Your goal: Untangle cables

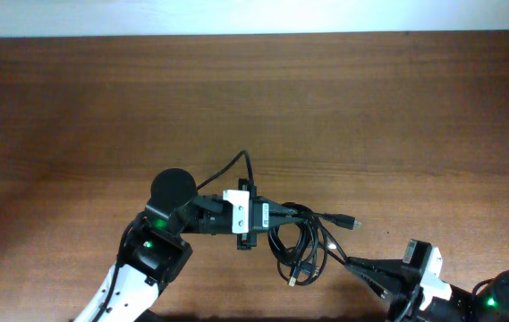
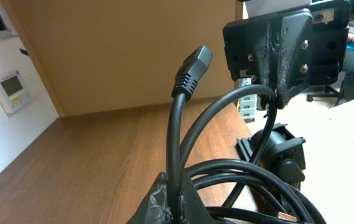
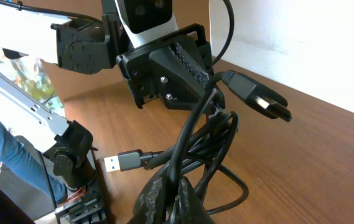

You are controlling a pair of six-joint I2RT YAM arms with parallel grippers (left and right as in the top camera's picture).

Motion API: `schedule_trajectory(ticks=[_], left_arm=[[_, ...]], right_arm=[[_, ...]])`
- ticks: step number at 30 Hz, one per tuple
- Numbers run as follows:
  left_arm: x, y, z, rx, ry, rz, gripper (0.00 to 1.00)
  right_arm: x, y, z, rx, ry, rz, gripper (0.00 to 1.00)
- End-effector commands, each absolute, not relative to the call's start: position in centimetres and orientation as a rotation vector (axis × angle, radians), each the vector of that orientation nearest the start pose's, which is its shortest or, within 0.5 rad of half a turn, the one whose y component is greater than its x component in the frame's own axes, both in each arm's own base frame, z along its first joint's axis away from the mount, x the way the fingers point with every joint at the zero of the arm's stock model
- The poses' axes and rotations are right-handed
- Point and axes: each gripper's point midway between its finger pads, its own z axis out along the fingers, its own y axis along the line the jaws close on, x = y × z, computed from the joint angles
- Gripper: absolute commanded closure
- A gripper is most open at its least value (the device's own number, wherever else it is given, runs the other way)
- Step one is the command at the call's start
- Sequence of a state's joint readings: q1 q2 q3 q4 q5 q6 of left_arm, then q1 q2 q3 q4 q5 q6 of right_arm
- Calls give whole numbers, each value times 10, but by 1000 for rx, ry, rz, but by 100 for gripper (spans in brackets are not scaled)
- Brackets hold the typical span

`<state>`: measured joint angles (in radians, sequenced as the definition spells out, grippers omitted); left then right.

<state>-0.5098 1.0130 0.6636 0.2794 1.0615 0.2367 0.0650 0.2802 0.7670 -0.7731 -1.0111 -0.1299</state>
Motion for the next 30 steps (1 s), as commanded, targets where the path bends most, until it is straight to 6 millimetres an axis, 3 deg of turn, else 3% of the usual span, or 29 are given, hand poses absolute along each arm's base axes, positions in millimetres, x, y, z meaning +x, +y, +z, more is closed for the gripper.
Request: schedule_trajectory(ticks=[1, 6, 10, 15, 21, 24, 30], left_arm=[[189, -269, 302, 1267, 1145, -1056, 100], [189, -269, 302, 1267, 1145, -1056, 100], [189, -269, 301, 1267, 1145, -1056, 100], [188, -269, 298, 1267, 1167, -1065, 100], [188, -269, 292, 1267, 1204, -1081, 100], [197, -267, 280, 1230, 1297, -1056, 100], [210, -262, 260, 1173, 1448, -1005, 90]], right_arm=[[101, 151, 310, -832, 1602, 870, 95], [104, 147, 301, -796, 1655, 855, 84], [105, 147, 301, -794, 1658, 852, 62], [105, 147, 301, -788, 1662, 858, 44], [104, 147, 301, -774, 1672, 872, 36], [105, 147, 301, -770, 1674, 874, 34], [105, 147, 301, -768, 1675, 876, 30]])
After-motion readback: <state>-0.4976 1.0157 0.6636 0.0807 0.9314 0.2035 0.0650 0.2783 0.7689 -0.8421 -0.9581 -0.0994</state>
